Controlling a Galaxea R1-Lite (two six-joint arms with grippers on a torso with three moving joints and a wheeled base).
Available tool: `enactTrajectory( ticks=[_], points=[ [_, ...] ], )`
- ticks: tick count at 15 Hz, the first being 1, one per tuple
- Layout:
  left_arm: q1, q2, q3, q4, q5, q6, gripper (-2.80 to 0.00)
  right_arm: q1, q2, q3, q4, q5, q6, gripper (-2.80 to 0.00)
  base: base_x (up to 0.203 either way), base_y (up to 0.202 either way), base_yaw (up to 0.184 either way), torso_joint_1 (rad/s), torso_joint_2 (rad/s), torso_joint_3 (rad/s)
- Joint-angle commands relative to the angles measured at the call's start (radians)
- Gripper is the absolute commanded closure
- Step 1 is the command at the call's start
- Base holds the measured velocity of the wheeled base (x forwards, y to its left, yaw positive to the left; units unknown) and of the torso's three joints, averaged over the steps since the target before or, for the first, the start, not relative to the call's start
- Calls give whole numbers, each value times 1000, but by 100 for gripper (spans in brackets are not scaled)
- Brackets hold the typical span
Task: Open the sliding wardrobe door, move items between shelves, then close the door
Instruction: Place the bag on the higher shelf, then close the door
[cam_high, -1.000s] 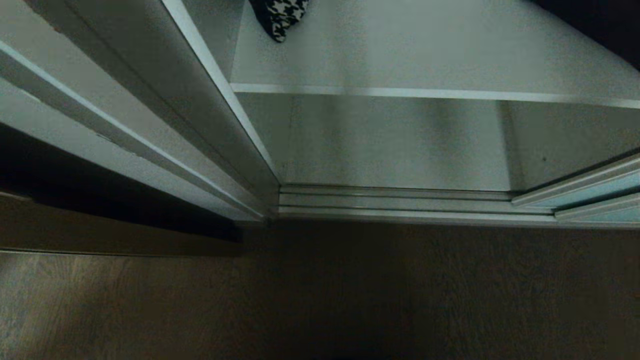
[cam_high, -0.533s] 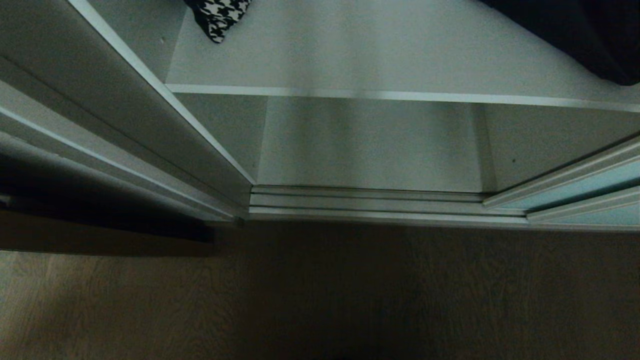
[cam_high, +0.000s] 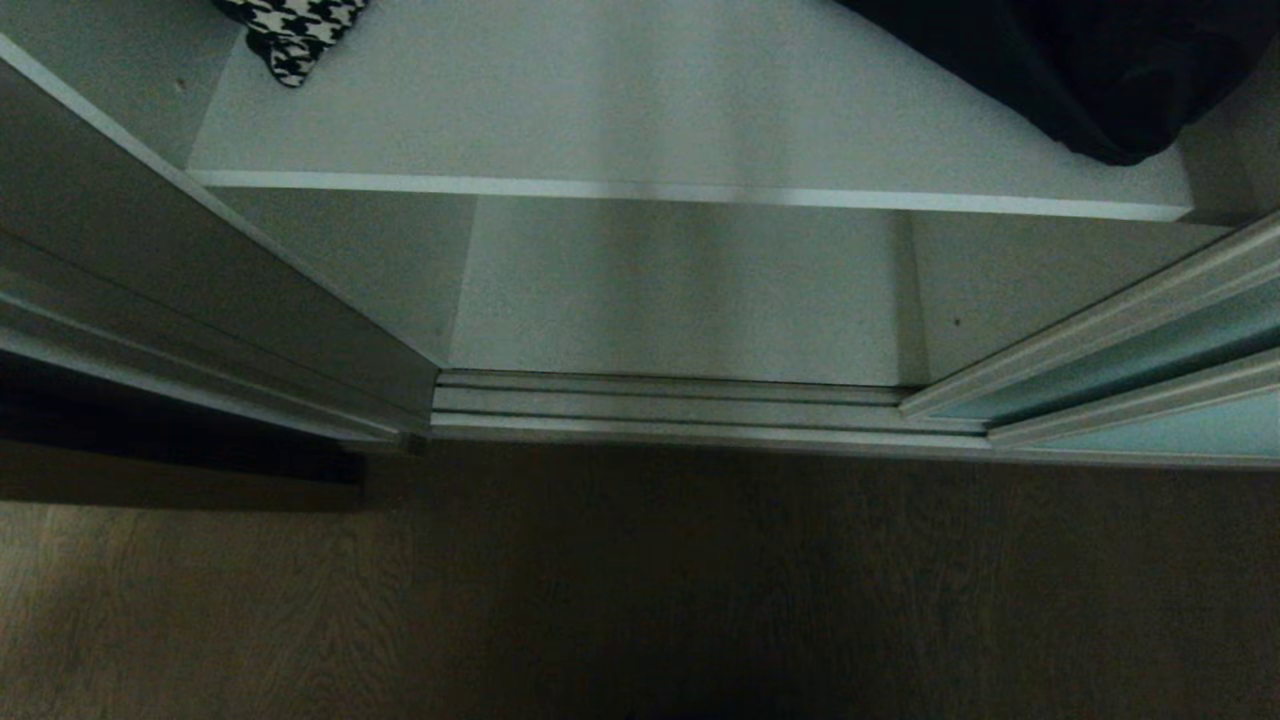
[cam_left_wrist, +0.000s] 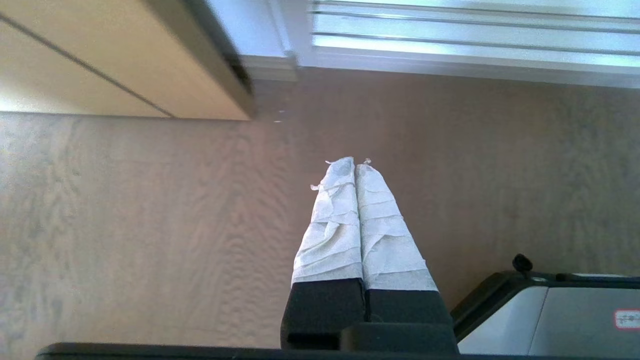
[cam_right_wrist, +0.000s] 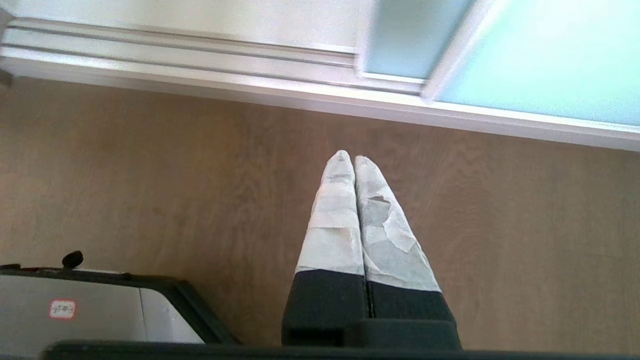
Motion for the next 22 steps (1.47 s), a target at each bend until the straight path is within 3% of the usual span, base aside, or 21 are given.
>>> enactTrajectory(
  ticks=[1,6,22],
  points=[
    [0,1,0,0,0,-1,0,1,0,0,-1,1,0,0,0,-152,1,6,2,3],
    [0,1,0,0,0,-1,0,-1,-1,0,-2,2,58,0,0,-19,-1,0,0,0],
    [0,1,2,-3,0,-1,0,0,-1,0,7,6,62,0,-17,0,0,1,0,0]
  ],
)
